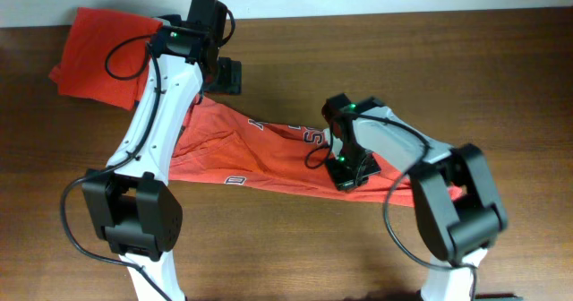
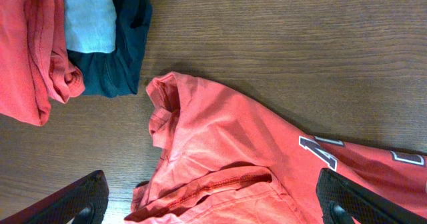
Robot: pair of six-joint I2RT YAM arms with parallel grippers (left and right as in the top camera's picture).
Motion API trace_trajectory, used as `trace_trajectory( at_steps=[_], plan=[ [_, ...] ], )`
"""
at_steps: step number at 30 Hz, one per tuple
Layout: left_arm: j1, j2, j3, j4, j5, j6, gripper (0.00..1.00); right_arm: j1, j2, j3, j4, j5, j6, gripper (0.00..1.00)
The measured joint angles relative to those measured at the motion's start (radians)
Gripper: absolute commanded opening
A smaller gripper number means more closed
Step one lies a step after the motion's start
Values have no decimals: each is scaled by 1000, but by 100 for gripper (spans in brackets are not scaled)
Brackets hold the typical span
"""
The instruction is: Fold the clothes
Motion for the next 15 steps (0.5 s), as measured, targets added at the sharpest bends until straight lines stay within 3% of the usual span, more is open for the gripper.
trace_trajectory(
  at_steps=[4, 15],
  plan=[
    [0, 0, 0, 0, 0, 0, 99, -29, -113, 0, -29, 51, 52, 4],
    [0, 0, 0, 0, 0, 0, 99, -217, -118, -181, 12, 138, 109, 4]
  ],
)
